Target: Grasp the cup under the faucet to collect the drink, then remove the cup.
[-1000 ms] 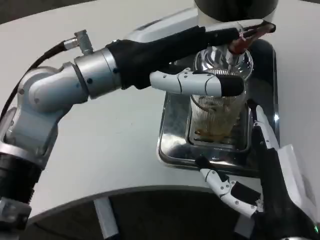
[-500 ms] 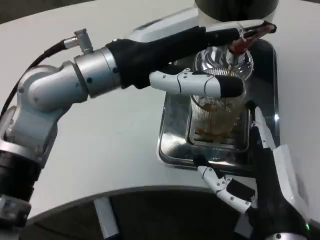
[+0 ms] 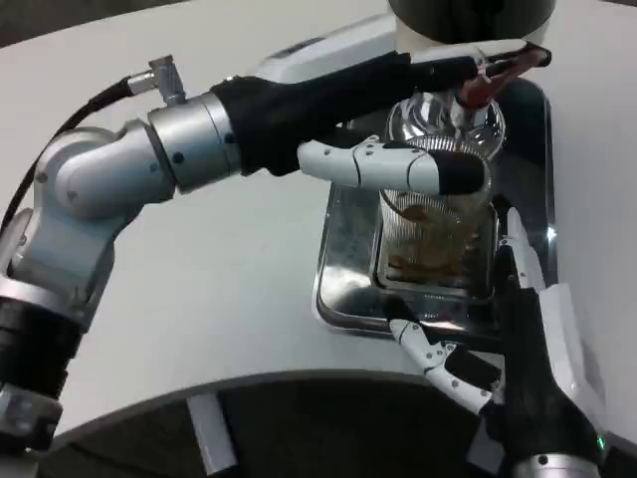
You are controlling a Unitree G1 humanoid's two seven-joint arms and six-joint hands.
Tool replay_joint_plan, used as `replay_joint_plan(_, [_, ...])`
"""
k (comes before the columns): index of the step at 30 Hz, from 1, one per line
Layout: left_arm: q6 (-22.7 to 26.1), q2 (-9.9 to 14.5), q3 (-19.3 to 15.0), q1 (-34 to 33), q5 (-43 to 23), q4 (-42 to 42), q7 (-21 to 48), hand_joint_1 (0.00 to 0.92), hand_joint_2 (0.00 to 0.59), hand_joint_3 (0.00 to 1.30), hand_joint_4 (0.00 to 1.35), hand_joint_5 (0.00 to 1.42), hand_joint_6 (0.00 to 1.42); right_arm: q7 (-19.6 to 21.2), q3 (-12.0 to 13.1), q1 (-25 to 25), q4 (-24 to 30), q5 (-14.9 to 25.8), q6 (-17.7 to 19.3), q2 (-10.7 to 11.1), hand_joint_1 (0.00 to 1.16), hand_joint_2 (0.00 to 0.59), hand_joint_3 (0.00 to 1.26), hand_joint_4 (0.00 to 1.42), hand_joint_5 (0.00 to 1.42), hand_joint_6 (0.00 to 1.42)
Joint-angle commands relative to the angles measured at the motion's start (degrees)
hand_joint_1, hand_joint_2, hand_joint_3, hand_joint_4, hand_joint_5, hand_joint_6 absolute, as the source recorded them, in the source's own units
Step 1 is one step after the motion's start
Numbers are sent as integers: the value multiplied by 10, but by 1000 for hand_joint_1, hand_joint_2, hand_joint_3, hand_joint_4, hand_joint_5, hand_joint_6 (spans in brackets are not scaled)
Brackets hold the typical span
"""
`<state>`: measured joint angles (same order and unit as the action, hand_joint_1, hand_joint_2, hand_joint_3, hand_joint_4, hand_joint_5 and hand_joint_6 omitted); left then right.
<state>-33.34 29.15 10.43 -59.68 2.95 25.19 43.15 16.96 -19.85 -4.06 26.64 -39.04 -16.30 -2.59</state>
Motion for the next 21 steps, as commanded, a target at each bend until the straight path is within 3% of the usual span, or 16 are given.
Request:
replay_joint_plan(1, [-17,0,21,-2,15,-4,26,0,91,118,0,47,174,15,-14,30,-7,10,-7,-52,708,254,0,0,1,96])
replay_joint_plan(21, [-13,2,20,-3,13,-13,29,0,91,118,0,48,175,37,-7,63,-13,29,-32,-47,708,254,0,0,0,88])
